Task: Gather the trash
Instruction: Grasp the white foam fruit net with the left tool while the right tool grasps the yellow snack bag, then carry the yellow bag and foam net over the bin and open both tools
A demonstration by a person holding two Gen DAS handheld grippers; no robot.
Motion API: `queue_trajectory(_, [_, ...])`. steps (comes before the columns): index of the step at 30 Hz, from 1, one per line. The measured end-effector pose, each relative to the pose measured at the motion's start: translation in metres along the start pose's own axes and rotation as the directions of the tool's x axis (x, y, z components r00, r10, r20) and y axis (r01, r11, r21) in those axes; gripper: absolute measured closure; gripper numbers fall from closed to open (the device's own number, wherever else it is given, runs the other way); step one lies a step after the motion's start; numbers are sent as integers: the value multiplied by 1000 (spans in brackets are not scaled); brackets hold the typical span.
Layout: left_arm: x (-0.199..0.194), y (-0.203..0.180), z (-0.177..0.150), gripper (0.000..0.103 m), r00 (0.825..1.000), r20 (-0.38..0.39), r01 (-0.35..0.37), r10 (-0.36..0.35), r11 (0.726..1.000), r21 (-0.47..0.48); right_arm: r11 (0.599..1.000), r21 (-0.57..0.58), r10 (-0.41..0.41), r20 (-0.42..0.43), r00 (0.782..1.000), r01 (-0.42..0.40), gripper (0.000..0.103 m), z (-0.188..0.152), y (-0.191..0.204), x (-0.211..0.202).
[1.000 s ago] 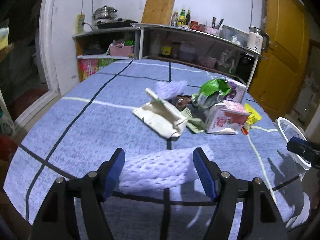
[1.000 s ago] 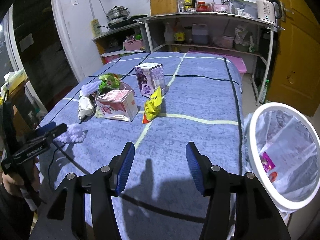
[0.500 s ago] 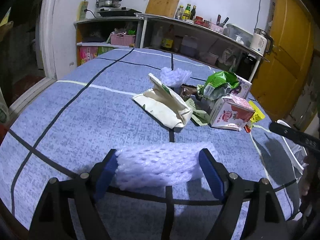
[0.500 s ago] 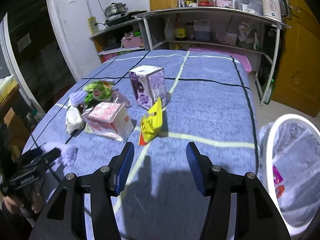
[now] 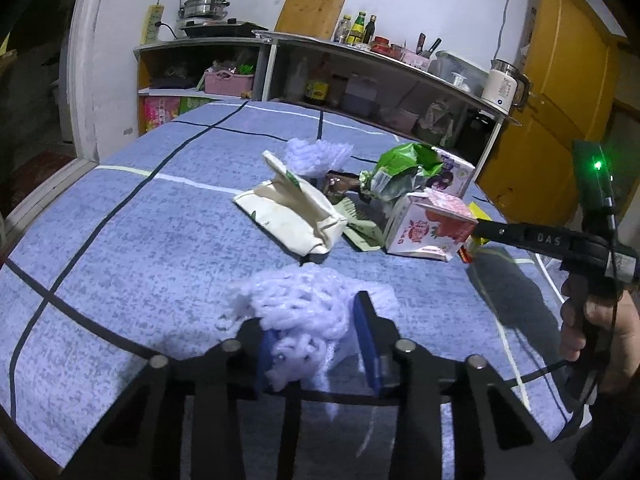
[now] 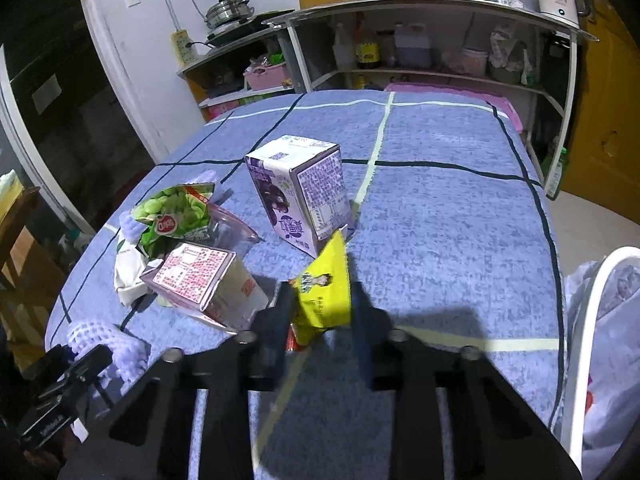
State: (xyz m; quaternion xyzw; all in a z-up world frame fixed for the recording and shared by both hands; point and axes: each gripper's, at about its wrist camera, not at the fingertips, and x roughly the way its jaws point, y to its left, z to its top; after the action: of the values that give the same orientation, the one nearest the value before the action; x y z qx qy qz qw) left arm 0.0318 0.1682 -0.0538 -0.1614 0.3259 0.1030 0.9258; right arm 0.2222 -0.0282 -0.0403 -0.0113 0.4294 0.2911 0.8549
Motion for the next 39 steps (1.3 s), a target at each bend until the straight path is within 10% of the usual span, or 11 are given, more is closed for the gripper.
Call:
queue_trajectory(21, [-16, -77, 18, 75, 986, 17, 161, -164, 980, 115, 998, 61, -2, 82, 997, -3, 85, -41, -25, -80])
queue_trajectory(39, [2, -199, 34, 75, 936, -51, 347, -348, 893, 288, 969, 212, -162, 165, 973, 125, 85, -80, -106, -162])
